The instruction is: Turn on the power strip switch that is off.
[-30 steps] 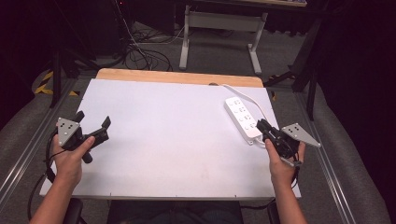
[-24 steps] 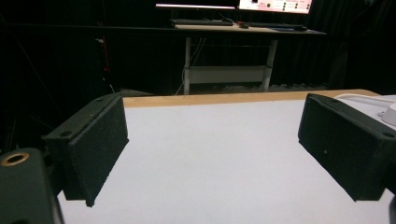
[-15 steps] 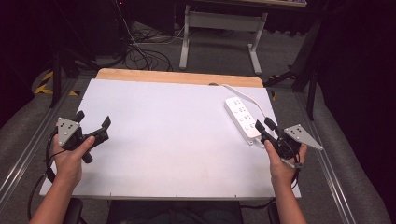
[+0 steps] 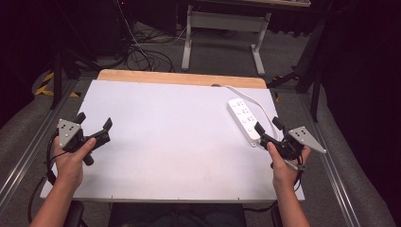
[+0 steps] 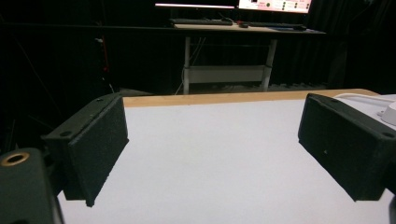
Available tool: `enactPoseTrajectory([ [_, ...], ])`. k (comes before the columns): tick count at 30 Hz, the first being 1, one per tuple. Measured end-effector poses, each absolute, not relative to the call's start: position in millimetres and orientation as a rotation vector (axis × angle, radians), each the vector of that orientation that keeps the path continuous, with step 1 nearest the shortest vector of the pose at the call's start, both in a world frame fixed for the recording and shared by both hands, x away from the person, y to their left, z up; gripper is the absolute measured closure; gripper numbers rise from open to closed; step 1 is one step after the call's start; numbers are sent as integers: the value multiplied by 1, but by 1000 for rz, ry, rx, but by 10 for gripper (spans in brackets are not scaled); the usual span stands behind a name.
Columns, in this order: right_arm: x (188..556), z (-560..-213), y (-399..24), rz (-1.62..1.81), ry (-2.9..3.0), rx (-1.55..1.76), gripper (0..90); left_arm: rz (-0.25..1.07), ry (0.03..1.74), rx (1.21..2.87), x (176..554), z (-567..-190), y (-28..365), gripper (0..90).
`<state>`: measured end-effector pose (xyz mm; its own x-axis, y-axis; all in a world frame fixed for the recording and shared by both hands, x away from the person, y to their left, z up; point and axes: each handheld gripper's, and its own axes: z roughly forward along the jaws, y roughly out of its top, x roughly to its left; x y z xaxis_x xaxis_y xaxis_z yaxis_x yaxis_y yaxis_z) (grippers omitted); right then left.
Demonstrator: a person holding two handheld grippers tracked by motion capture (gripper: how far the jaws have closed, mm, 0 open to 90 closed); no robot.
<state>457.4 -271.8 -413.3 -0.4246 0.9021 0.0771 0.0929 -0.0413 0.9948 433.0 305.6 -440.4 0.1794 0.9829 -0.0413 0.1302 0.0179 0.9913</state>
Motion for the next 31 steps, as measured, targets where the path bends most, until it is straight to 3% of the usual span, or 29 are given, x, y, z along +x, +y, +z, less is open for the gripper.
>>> enactPoseTrajectory([
  [5,459,-418,-270,1544,1564,1009,53,988,1179,1360,433,-440,306,90],
  [7,459,-420,-270,1571,1545,998,19,988,1177,1359,433,-441,306,90],
  [31,458,-430,-275,1570,1507,984,8,987,1179,1361,435,-441,306,91],
])
